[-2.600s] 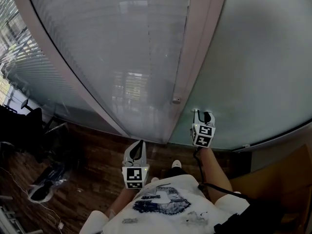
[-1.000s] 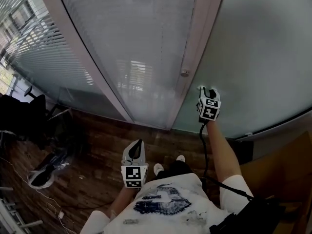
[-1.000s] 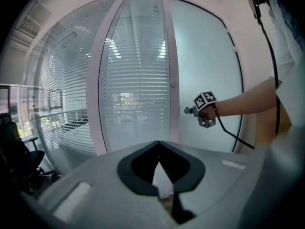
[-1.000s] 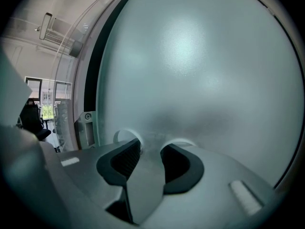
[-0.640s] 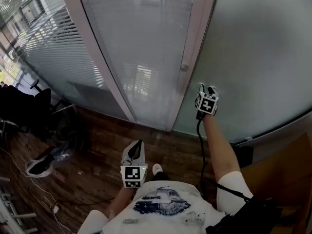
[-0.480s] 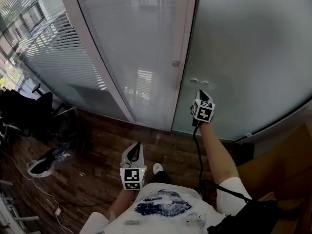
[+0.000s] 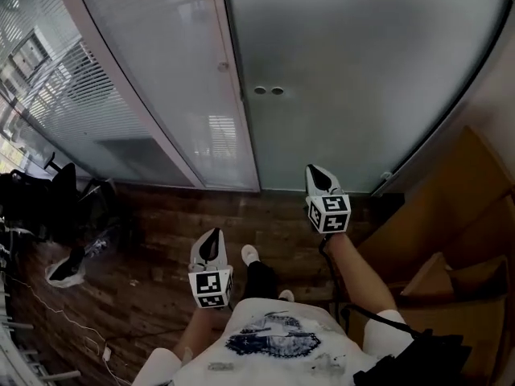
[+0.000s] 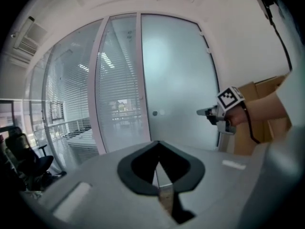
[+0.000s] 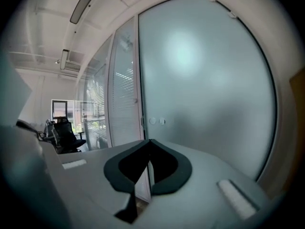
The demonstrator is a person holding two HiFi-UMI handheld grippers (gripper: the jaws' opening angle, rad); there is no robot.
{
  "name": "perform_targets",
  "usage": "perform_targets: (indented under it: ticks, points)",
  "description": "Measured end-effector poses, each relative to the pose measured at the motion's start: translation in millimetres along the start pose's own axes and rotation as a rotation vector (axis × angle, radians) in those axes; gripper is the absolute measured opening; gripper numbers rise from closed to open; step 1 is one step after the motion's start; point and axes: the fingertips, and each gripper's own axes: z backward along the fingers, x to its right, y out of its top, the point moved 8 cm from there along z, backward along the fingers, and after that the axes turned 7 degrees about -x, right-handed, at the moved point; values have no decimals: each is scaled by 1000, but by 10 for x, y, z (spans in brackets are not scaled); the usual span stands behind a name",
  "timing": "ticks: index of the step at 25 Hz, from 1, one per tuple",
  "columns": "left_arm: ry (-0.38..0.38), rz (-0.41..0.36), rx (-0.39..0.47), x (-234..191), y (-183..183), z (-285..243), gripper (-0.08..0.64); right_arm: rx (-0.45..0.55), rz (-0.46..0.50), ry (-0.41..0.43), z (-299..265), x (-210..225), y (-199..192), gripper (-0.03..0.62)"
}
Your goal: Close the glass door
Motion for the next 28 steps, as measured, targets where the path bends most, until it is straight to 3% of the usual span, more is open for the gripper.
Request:
perform_targets:
  ticks: [3,9,17,28]
  points:
    - [-19,-11,7,211,99,168,3,4,18,-11,500,6,-98,8]
    - [-18,-94,28,334,203,459,3,43,-57,-10,1160,-209,-280,7]
    - [-67,-26,-25,386,149,699,3,-5,-184,27,1755,-643,-611,8]
    - [-172,-18,-2,285,-202,1252,3,-65,-150,36,2398,-1561,-886,8]
